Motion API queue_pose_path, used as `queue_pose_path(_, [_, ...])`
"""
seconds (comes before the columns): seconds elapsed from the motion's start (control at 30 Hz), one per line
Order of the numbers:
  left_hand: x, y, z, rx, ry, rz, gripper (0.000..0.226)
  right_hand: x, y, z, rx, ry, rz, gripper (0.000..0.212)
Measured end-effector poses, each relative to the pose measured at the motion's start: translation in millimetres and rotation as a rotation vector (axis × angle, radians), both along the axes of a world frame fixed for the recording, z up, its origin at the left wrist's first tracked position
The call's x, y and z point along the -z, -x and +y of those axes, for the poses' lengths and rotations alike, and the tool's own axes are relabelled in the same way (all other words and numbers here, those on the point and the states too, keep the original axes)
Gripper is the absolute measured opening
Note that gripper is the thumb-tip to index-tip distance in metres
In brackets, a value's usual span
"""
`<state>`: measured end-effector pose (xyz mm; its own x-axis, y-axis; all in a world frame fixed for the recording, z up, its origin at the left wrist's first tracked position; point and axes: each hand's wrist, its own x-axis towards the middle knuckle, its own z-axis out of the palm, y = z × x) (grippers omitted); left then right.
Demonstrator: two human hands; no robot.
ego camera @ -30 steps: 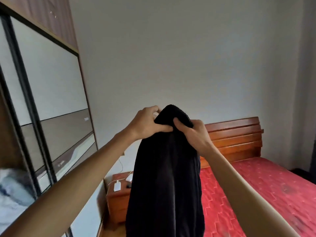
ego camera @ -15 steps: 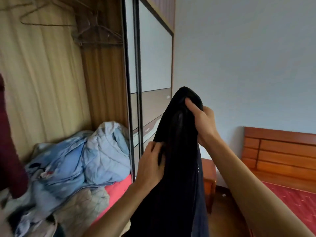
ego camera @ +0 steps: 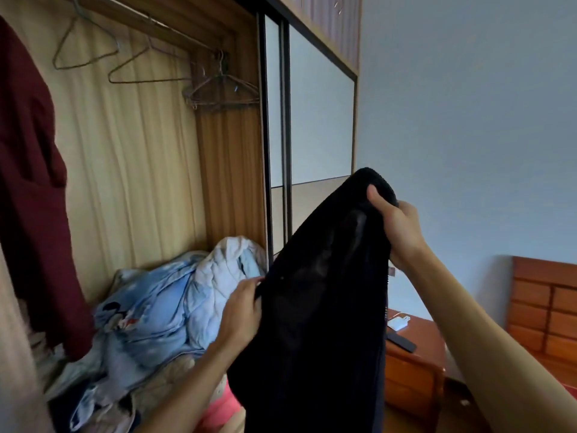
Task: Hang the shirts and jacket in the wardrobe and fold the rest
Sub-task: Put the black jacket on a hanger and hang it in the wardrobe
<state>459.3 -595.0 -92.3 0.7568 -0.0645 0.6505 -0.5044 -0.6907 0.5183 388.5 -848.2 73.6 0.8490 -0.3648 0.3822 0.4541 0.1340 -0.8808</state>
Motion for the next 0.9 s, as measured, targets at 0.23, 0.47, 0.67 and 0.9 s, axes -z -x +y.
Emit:
queue_pose_path(0.23, [-69, -19, 19, -0.18, -0.248, -0.233, 0.073, 17, -33, -92, 0.382, 0.064, 0.01, 0.056])
queue_pose_path(0.47, [-99, -10, 21, -0.286, -0.509, -0.294, 0.032, 26, -52, -143, 0.497, 0.363, -0.017, 0.051])
queue_pose_path(0.67, [-86, -14, 37, -0.344, -0.477, -0.151, 0.02, 40, -57, -181, 0.436, 0.595, -0.111, 0.054])
queue_pose_path(0.9, [-141, -23, 66, -0.467, -0.46, -0.108, 0.013, 64, -85, -199, 0.035, 1.084, -0.002, 0.035])
